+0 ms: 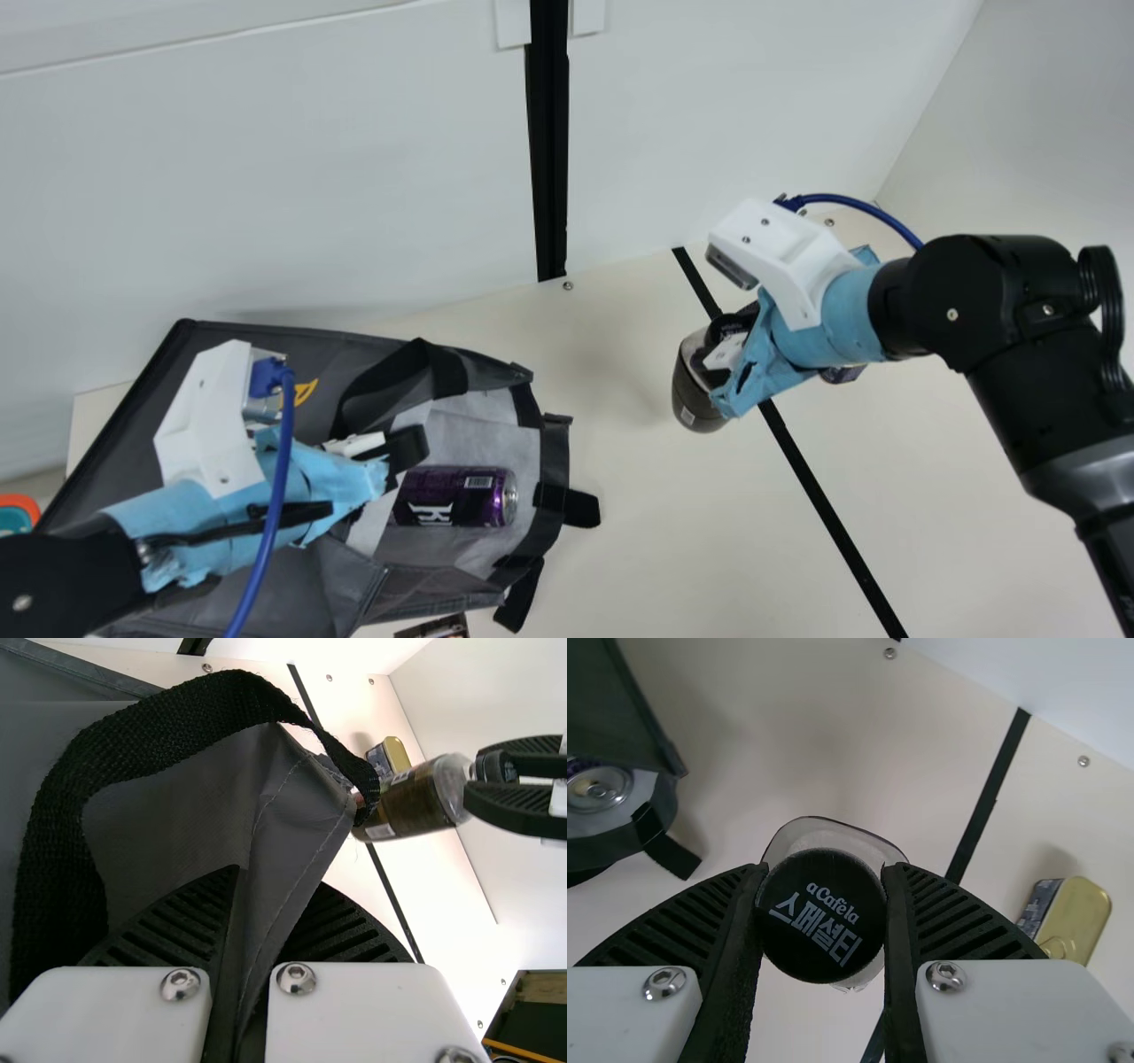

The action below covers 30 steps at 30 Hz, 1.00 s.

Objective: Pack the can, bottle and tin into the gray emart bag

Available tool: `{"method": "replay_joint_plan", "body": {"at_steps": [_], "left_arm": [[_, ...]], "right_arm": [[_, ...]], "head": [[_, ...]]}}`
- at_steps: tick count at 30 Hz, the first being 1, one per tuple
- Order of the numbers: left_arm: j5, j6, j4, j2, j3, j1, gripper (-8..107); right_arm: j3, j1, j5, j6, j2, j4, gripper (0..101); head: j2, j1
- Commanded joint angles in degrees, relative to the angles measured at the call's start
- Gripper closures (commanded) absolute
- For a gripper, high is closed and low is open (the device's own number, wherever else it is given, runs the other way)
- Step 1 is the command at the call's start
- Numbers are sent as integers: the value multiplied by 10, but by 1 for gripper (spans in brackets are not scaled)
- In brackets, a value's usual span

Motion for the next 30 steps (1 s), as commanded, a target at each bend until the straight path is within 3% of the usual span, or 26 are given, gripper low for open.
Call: {"method": "replay_joint_plan", "body": {"at_steps": [1,30], "left_arm": [[0,0,0,0,0,0,89],[0,0,0,0,0,0,89]], "right_arm": [[6,4,5,-2,-4,6,101],[81,94,33,-34,-65,39,101]], "head": [[0,-13],[0,-13]]}}
